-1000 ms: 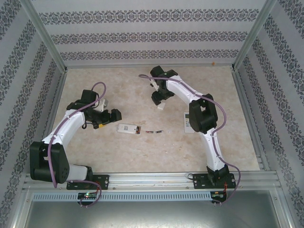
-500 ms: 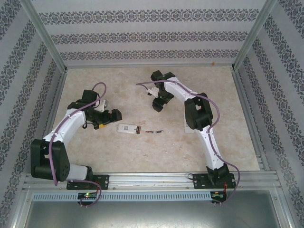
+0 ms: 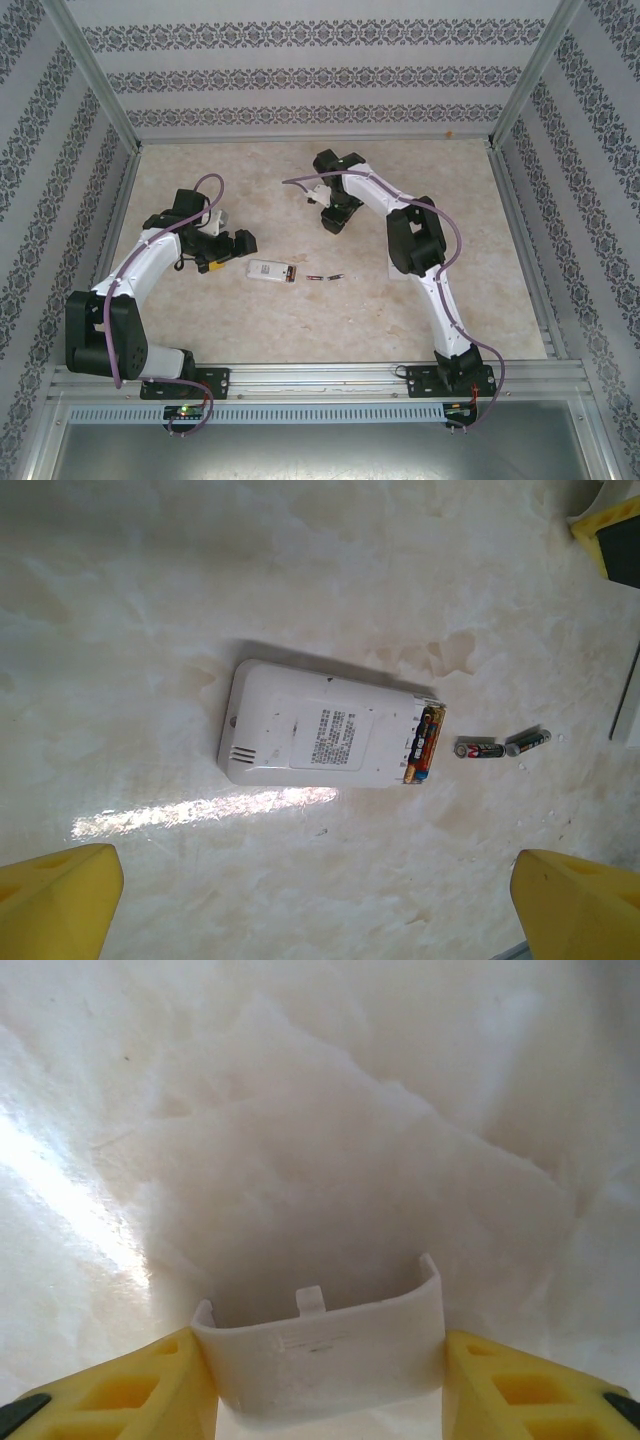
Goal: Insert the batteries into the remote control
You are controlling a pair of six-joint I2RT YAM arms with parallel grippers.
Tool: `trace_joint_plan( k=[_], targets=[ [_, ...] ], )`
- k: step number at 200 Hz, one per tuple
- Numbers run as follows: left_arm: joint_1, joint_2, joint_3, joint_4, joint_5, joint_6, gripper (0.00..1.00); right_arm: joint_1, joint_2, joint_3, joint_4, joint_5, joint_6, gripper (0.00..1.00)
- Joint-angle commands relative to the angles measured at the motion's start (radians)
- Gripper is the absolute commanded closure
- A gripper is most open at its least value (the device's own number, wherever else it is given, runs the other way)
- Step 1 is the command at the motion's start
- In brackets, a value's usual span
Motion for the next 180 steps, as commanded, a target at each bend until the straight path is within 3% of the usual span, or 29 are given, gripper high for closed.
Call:
trace_joint_plan(
  k=[1,36,76,125,180],
  targets=[
    [0.004,-0.023,0.0,0.014,0.012,-0.011,0.0,0.019,-0.057,-0.011,-0.02,0.028,0.001,0.53],
    [0.005,-0.025,0.014,0.007,0.001,-0.008,0.0,0.086,-0.207,-0.121,0.008,-0.001,0.082,0.53],
    [0.006,-0.021,0.014,0.016,0.001,-0.019,0.0,0.255,-0.359,-0.332,0.096,-0.038,0.157,0.53],
    [0.012,-0.018,-0.055,0.133,0.091,-0.152,0.0,0.402,-0.348,-0.343,0.113,-0.034,0.204,0.52],
    [0.023,-0.028,-0.08,0.145,0.089,-0.169,0.0,0.429,-0.254,-0.277,0.12,0.016,0.219,0.51]
  ],
)
